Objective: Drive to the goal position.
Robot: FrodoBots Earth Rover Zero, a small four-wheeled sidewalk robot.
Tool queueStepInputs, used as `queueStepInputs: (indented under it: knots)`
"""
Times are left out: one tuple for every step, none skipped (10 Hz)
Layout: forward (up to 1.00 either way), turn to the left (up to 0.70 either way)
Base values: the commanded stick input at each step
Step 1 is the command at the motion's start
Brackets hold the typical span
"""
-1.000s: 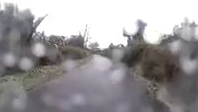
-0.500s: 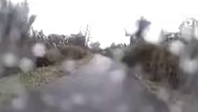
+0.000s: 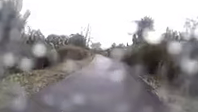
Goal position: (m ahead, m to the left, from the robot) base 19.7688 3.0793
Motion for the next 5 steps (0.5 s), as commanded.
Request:
queueStepInputs:
  knots:
    - [1.0,0.0]
    - [1.0,0.0]
    - [1.0,0.0]
    - [1.0,0.0]
    - [1.0,0.0]
